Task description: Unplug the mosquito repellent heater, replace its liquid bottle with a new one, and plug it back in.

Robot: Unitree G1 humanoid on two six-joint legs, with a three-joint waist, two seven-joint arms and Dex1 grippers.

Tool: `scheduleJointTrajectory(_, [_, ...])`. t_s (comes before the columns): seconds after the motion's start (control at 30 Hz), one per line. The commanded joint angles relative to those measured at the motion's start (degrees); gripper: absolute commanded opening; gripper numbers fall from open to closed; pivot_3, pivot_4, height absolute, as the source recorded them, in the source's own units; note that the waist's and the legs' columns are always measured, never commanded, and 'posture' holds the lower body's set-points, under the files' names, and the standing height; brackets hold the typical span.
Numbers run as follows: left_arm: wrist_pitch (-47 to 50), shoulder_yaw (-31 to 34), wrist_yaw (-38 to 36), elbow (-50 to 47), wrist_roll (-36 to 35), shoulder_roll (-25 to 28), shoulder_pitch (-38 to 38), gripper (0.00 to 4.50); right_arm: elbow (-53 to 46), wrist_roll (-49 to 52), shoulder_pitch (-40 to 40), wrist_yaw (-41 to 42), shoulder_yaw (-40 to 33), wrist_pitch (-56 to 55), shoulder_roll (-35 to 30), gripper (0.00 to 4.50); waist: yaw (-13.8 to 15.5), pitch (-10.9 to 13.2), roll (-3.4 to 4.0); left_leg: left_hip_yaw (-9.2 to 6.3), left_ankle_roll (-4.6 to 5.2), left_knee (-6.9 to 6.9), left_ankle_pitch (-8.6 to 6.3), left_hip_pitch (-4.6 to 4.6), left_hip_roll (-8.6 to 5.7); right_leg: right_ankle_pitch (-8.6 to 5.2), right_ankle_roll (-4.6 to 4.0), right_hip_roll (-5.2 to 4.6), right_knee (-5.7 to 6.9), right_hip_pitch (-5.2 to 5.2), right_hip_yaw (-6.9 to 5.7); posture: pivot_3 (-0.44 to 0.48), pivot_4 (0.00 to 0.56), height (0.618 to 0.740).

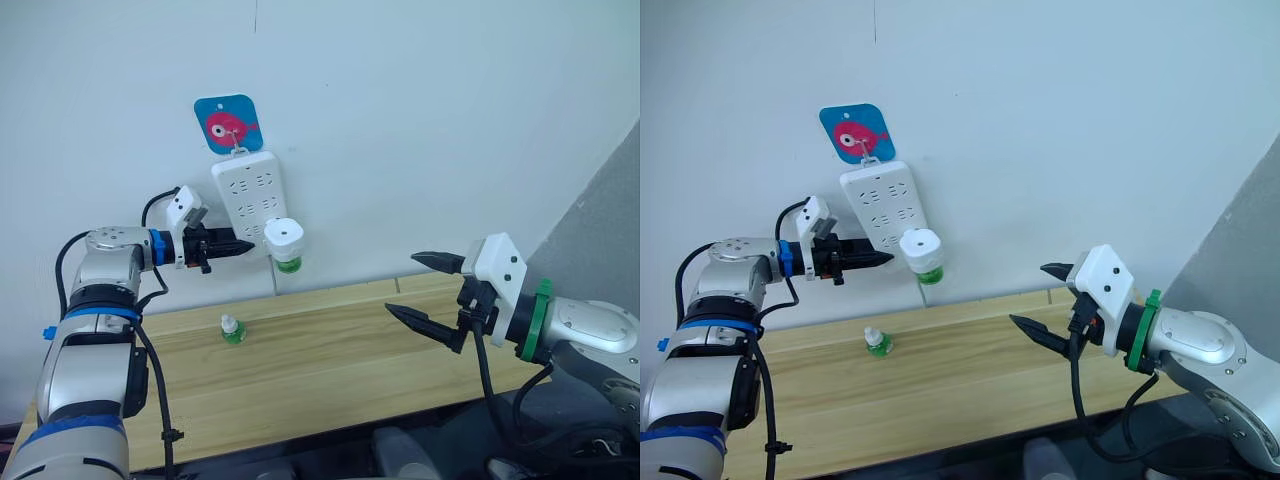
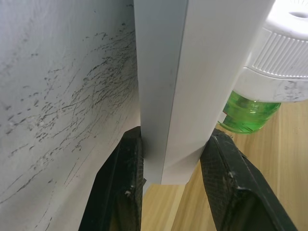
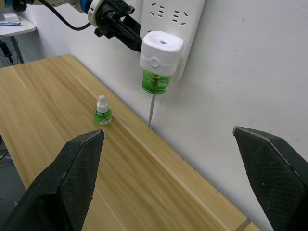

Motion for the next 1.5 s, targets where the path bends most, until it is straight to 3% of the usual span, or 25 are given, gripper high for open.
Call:
scheduleJointTrajectory(0.03, [3.0, 0.6, -0.9, -6.1, -1.7, 0.4, -0.1, 1.3, 0.6, 1.3, -3.4, -4.3, 2.3, 1.9, 3.8, 4.5, 0.0, 0.1, 0.02, -0.01, 0.0, 0.0, 0.0, -0.02, 0.0, 0.0, 0.0, 0.0, 0.0, -0.01, 0.0, -0.315, 0.073, 0.74])
scheduleJointTrajectory(0.37, [15.1, 1.9, 1.1, -22.4, -6.0, 0.9, 7.4, 1.3, 16.6, -17.6, -16.1, -23.5, 23.1, 2.3, 28.1, 4.5, -0.7, 0.5, 0.34, -0.13, -0.01, 0.2, 0.01, -0.43, 0.0, 0.16, -0.28, -0.02, 0.29, -0.52, 0.02, -0.291, 0.09, 0.74])
scheduleJointTrajectory(0.67, [18.1, 1.9, 2.1, -27.2, -7.1, 1.8, 10.0, 1.3, 24.4, -25.6, -21.7, -24.6, 28.2, 0.2, 39.9, 4.5, -1.0, 0.6, 0.42, -0.19, 0.0, 0.18, 0.0, -0.62, -0.06, 0.19, -0.32, -0.11, 0.28, -0.76, 0.1, -0.274, 0.097, 0.74])
scheduleJointTrajectory(1.5, [19.3, 2.1, 3.0, -29.9, -8.1, 2.7, 12.4, 1.3, 36.0, -32.5, -26.3, -21.7, 27.2, -2.9, 52.1, 4.5, -1.6, 0.6, 0.51, -0.28, 0.0, 0.17, 0.0, -0.59, -0.06, 0.19, -0.32, -0.09, 0.34, -0.78, 0.08, -0.259, 0.099, 0.74])
